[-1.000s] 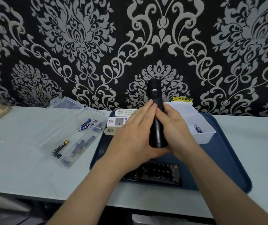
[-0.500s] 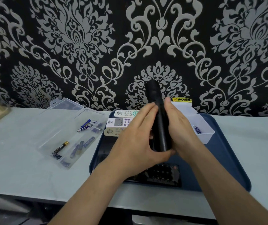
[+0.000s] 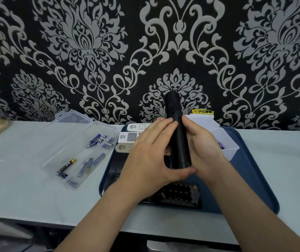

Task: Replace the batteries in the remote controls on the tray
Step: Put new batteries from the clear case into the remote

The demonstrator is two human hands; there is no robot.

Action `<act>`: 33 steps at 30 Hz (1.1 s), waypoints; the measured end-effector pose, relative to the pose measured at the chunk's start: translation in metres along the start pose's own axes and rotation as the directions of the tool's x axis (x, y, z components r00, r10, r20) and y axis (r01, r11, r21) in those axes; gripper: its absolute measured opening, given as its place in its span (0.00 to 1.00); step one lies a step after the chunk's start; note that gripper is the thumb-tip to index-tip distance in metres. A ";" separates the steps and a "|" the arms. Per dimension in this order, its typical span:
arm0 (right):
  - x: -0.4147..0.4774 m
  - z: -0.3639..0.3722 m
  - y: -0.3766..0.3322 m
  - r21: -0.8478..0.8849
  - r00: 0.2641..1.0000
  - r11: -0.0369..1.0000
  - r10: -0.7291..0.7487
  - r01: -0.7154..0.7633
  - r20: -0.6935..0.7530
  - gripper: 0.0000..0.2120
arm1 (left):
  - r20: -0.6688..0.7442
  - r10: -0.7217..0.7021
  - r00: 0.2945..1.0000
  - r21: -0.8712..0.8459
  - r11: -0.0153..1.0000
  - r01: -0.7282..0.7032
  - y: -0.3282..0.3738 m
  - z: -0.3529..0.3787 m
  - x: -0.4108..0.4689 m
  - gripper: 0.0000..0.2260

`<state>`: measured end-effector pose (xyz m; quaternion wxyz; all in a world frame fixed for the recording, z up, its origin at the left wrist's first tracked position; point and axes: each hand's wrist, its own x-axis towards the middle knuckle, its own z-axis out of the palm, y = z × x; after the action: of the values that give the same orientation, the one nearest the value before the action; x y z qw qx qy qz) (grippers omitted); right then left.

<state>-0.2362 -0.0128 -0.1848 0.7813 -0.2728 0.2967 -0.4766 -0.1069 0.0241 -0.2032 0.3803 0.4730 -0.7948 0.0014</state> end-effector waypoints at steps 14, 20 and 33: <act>-0.003 0.000 0.002 -0.137 0.993 0.987 -0.093 0.082 -0.072 0.20 | 0.173 -0.037 0.984 0.170 0.985 0.007 0.004 -0.010 0.002 0.40; -0.005 0.004 0.006 -0.135 0.992 0.986 -0.105 0.094 -0.073 0.18 | 0.138 -0.066 0.988 0.096 0.994 0.053 0.001 -0.011 0.003 0.41; -0.009 0.008 0.002 -0.219 0.981 0.964 -0.174 0.151 -0.086 0.18 | 0.091 -0.037 0.995 0.165 0.986 0.021 0.002 -0.011 0.003 0.37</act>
<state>-0.2326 -0.0026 -0.1795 0.6895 -0.3523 0.3627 -0.5186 -0.1029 0.0267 -0.1926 0.3025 0.5138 -0.8019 0.0392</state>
